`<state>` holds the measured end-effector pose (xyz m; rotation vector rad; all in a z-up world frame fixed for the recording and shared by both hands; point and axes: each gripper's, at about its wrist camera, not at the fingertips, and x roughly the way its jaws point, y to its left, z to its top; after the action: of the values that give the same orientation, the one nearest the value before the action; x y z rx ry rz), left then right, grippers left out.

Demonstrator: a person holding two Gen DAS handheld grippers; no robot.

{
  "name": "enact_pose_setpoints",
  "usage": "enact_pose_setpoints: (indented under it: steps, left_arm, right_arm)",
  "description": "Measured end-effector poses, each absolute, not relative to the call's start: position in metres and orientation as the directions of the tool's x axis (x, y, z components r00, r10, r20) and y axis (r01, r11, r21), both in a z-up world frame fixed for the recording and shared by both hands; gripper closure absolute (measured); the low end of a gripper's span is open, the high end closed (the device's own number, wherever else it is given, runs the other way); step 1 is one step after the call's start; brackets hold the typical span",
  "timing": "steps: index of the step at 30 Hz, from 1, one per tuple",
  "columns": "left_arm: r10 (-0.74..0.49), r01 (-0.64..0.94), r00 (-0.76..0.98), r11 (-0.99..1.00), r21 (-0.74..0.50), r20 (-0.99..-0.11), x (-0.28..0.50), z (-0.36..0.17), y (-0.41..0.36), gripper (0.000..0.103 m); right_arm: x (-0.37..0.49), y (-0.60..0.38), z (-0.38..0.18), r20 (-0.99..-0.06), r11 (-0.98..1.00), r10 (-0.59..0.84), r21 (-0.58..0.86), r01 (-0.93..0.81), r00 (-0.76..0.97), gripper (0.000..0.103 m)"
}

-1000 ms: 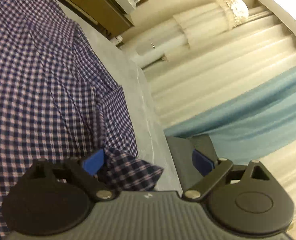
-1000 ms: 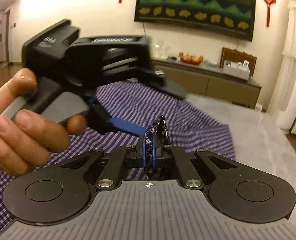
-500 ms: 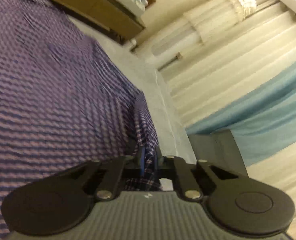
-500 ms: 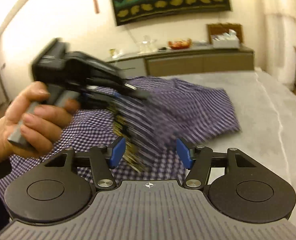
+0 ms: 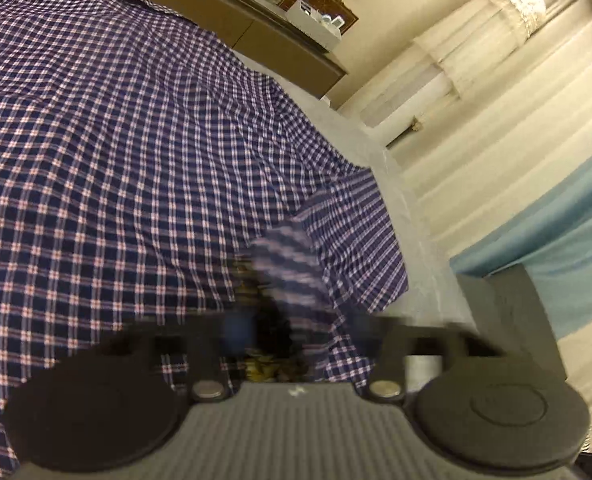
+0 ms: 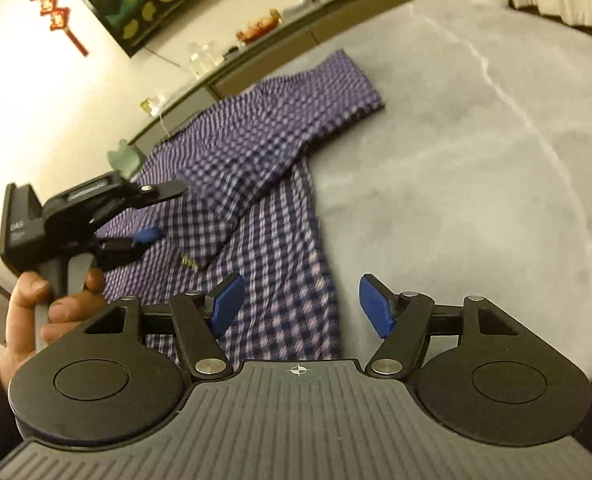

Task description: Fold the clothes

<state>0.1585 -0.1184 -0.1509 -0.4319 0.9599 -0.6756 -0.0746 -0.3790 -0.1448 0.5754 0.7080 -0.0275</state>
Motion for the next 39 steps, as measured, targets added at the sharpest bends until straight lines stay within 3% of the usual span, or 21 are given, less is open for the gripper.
enact_pose_setpoints:
  steps: [9, 15, 23, 26, 28, 30, 35, 39]
  left_arm:
    - [-0.693, 0.343, 0.594, 0.678, -0.65, -0.409, 0.185, -0.036, -0.031, 0.1]
    - [-0.569, 0.264, 0.713, 0.76, -0.594, -0.411, 0.218, 0.03, 0.02, 0.1]
    - [-0.462, 0.189, 0.773, 0.822, -0.538, -0.434, 0.235, 0.073, 0.054, 0.1]
    - [-0.444, 0.172, 0.776, 0.833, -0.526, -0.449, 0.243, 0.073, 0.059, 0.1]
    - [-0.448, 0.177, 0.764, 0.838, -0.517, -0.464, 0.243, 0.07, 0.06, 0.1]
    - [-0.46, 0.188, 0.753, 0.835, -0.518, -0.469, 0.24, 0.064, 0.061, 0.1]
    - [-0.48, 0.222, 0.732, 0.84, -0.496, -0.484, 0.235, 0.054, 0.053, 0.099]
    - [-0.487, 0.243, 0.749, 0.833, -0.497, -0.45, 0.224, 0.061, 0.064, 0.099]
  right_arm:
    - [-0.094, -0.352, -0.143, -0.662, 0.905, 0.106, 0.374, 0.204, 0.742, 0.035]
    - [-0.112, -0.334, -0.137, -0.686, 0.93, 0.066, 0.305, 0.204, 0.725, 0.035]
    - [-0.132, -0.319, -0.133, -0.729, 0.957, -0.008, 0.192, 0.216, 0.685, 0.036]
    - [-0.141, -0.315, -0.131, -0.738, 0.963, -0.031, 0.159, 0.218, 0.674, 0.045]
    - [-0.148, -0.312, -0.132, -0.741, 0.967, -0.042, 0.14, 0.215, 0.67, 0.057]
    - [-0.153, -0.308, -0.133, -0.744, 0.971, -0.053, 0.117, 0.208, 0.667, 0.083]
    - [-0.157, -0.292, -0.126, -0.716, 0.983, -0.127, 0.004, 0.186, 0.686, 0.1]
    - [-0.168, -0.26, -0.11, -0.651, 0.979, -0.197, -0.163, 0.118, 0.733, 0.102]
